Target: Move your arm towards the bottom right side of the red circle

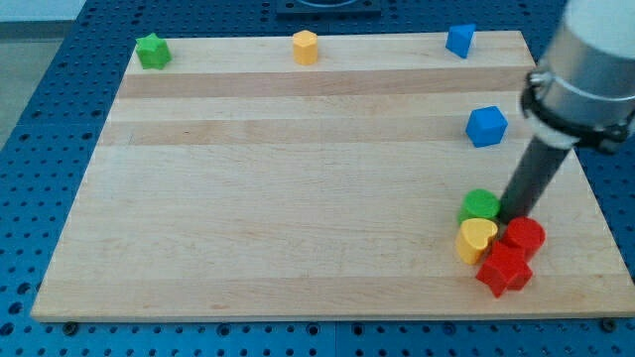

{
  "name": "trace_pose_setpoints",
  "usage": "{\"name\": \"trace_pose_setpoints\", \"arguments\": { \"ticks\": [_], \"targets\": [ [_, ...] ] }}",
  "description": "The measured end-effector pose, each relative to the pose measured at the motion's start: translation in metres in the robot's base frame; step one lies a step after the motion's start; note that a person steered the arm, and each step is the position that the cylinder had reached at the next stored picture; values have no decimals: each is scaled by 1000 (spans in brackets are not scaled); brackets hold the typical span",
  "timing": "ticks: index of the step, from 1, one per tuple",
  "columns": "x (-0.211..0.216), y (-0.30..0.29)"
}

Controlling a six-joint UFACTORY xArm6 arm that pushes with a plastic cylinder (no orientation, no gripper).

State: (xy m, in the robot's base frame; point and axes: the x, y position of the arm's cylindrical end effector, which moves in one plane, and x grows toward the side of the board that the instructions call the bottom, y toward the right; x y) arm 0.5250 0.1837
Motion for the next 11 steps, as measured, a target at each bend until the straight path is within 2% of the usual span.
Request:
{"name": "trace_pose_setpoints", "arguments": {
  "ticks": [4, 7, 8, 9, 10, 11],
  "targets": [
    [-6, -25],
    [-10, 37],
    [11, 73],
    [11, 74],
    [50, 60],
    [60, 57]
  ]
}}
